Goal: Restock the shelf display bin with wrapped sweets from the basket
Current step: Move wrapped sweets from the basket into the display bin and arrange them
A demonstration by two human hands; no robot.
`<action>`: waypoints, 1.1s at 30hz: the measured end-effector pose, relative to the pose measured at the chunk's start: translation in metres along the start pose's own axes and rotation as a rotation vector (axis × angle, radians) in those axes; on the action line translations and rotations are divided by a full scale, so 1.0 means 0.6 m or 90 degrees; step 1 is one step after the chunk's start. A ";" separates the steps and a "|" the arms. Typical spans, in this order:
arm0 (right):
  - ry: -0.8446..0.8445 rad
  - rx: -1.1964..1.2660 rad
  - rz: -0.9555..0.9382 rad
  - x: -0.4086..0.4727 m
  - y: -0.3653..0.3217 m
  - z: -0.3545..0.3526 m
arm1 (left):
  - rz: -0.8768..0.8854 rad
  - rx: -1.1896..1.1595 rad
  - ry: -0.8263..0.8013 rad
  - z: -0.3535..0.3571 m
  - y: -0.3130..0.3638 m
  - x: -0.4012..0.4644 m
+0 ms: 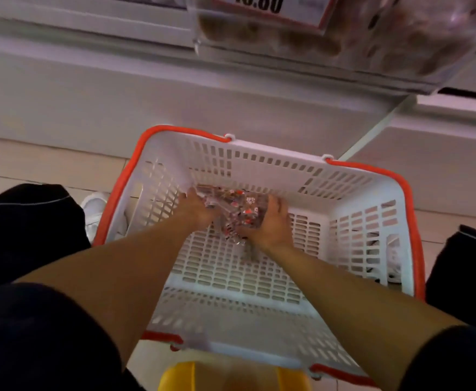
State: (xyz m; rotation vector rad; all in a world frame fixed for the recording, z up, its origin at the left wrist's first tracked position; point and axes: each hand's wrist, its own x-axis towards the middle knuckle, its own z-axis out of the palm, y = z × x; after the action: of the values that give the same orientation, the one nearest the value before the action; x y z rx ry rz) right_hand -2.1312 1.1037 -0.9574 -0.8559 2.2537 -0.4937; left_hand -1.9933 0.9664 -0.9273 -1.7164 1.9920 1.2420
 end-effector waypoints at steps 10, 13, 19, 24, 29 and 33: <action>0.016 -0.227 -0.009 0.012 -0.013 0.024 | -0.101 -0.101 0.062 0.076 -0.012 0.041; -0.008 -0.222 -0.020 0.012 -0.013 0.022 | -0.102 -0.191 0.054 0.080 0.001 0.053; -0.017 -0.167 -0.100 0.014 0.007 -0.002 | -0.046 -0.203 0.055 0.094 0.009 0.056; -0.058 -0.025 -0.037 0.008 0.022 -0.017 | -0.084 -0.164 0.069 0.080 0.009 0.027; -0.085 0.202 0.126 -0.005 0.041 -0.010 | -0.082 -0.294 0.035 0.078 -0.002 0.025; -0.105 0.256 0.156 -0.013 0.048 -0.002 | -0.116 -0.358 0.050 0.076 -0.012 0.037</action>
State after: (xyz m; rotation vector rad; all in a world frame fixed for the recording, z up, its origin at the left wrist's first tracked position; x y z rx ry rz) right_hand -2.1403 1.1298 -0.9687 -0.3949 1.9779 -0.7012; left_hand -2.0086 0.9841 -0.9728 -2.1587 1.5623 1.8082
